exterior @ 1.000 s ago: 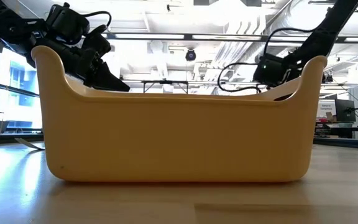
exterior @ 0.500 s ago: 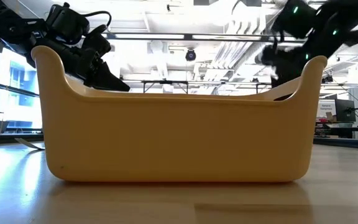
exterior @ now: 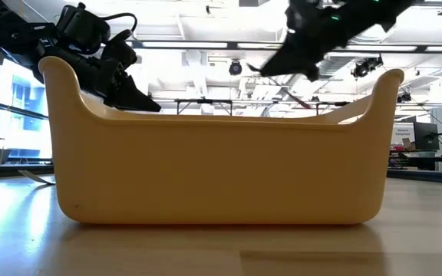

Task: Sort silverware by color (type)
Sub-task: Put the orange fork into the orange bin

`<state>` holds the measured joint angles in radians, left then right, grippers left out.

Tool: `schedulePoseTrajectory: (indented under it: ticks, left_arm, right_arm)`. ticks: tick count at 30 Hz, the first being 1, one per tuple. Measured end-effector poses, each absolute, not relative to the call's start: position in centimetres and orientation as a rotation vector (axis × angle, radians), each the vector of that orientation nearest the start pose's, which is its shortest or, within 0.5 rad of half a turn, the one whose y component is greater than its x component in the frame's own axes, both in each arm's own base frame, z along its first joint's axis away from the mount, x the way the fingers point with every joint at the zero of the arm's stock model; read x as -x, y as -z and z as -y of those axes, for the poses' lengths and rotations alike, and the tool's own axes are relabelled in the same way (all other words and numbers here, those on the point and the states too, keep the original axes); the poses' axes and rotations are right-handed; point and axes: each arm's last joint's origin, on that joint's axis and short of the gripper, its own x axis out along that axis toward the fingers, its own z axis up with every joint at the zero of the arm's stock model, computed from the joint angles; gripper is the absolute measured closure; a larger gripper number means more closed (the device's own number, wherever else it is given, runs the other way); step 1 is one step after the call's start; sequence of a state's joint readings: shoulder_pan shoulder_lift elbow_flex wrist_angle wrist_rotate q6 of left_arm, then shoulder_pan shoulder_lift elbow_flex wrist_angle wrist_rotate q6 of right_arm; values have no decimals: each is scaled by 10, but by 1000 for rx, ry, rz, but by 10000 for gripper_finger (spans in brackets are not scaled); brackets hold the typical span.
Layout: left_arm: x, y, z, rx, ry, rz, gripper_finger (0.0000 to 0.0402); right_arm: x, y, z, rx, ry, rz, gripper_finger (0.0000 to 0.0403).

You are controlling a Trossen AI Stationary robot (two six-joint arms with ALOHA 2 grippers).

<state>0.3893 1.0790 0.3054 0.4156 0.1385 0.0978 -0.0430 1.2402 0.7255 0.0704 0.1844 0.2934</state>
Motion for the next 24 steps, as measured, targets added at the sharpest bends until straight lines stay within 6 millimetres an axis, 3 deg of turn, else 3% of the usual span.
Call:
schedulePoseTrajectory:
  ticks: [4, 14, 18, 24]
  left_arm:
    - [-189, -174, -73, -11, -229, -359, 401]
    - [-189, -173, -73, 9, -231, -365, 401]
    - [-189, -173, -73, -9, -228, -367, 401]
    - [-189, -173, -73, -4, -228, -366, 401]
  right_arm:
    - [-299, -247, 22, -243, 302, -443, 403]
    - [-374, -196, 48, -261, 290, -635, 403]
    - [-390, -177, 53, -263, 288, -712, 403]
    - [-398, -156, 56, -270, 299, -771, 403]
